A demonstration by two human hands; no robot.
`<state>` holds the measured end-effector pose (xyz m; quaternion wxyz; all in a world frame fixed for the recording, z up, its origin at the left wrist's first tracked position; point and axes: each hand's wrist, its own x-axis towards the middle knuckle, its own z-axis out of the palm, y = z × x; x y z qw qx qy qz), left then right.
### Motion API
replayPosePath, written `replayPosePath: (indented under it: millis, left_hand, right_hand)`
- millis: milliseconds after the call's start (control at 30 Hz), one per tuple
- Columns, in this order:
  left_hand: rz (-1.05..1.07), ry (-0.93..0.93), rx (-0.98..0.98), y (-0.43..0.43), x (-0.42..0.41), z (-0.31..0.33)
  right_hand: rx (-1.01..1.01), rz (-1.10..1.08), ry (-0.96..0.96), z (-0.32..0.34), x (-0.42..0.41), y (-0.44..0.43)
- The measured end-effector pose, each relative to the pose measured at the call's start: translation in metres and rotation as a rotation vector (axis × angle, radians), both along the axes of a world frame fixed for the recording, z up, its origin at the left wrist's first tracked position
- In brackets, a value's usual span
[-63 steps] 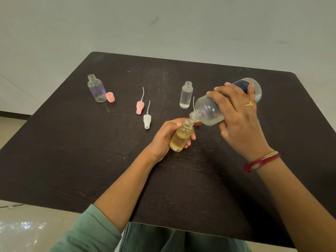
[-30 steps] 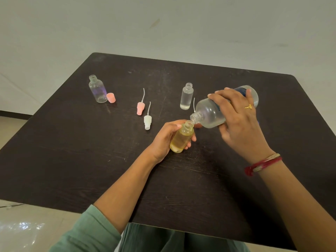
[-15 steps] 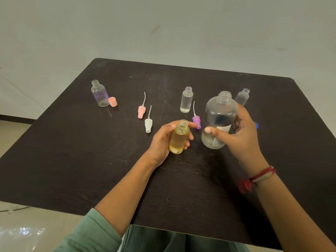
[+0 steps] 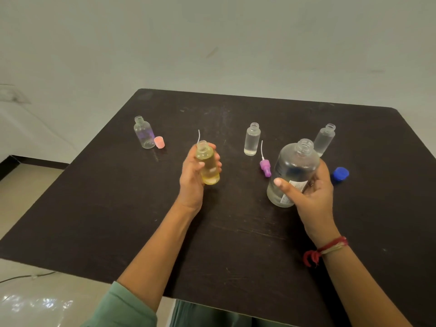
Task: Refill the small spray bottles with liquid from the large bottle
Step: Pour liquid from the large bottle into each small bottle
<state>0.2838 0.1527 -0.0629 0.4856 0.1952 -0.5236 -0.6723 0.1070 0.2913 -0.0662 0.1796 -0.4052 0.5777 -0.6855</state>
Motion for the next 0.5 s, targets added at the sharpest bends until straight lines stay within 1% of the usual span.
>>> replayPosePath:
  millis: [67,167,267,367,500]
  left_hand:
    - [0.058,-0.026,-0.001,-0.013,0.009,0.003]
    - [0.198,-0.070,0.034,-0.035,0.023,0.007]
    - [0.316,-0.157,0.074,-0.059,0.029,0.009]
    - [0.371,-0.239,0.087,-0.078,0.030,0.006]
    - [0.366,-0.345,0.024,-0.092,0.029,-0.004]
  right_hand:
    - [-0.009,0.010,0.012,-0.003,0.001,0.000]
    - [0.001,0.017,0.028,-0.005,0.001,-0.001]
    - [0.010,0.017,0.047,-0.006,0.001,-0.001]
    - [0.022,0.014,0.068,-0.006,-0.001,-0.001]
    - [0.035,0.015,0.072,-0.005,0.000,0.000]
